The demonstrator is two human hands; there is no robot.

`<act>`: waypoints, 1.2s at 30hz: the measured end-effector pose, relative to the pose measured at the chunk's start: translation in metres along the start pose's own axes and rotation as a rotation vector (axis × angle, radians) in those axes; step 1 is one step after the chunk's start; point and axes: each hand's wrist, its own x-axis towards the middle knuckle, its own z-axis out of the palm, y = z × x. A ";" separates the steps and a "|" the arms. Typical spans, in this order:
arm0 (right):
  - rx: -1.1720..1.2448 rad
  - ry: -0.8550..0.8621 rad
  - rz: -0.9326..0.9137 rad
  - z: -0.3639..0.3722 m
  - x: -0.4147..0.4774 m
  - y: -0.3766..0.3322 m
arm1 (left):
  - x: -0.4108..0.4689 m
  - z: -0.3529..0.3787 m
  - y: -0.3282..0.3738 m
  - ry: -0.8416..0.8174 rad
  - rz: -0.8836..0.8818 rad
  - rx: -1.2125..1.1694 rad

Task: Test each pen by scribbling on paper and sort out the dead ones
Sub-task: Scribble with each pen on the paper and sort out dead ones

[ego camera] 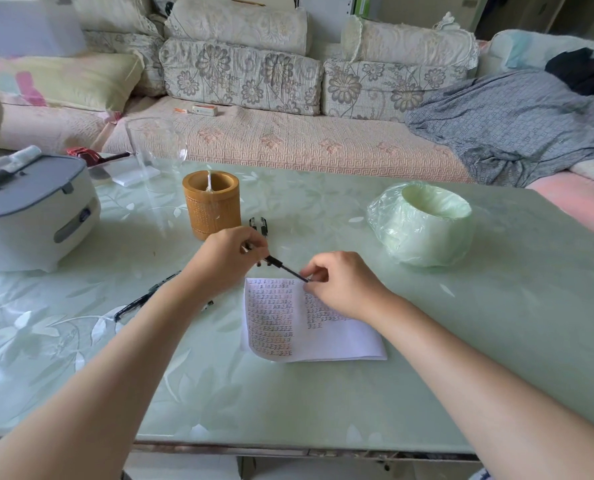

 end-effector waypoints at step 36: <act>-0.209 -0.195 -0.328 0.070 0.026 -0.112 | -0.081 -0.057 -0.041 -0.245 -0.061 0.682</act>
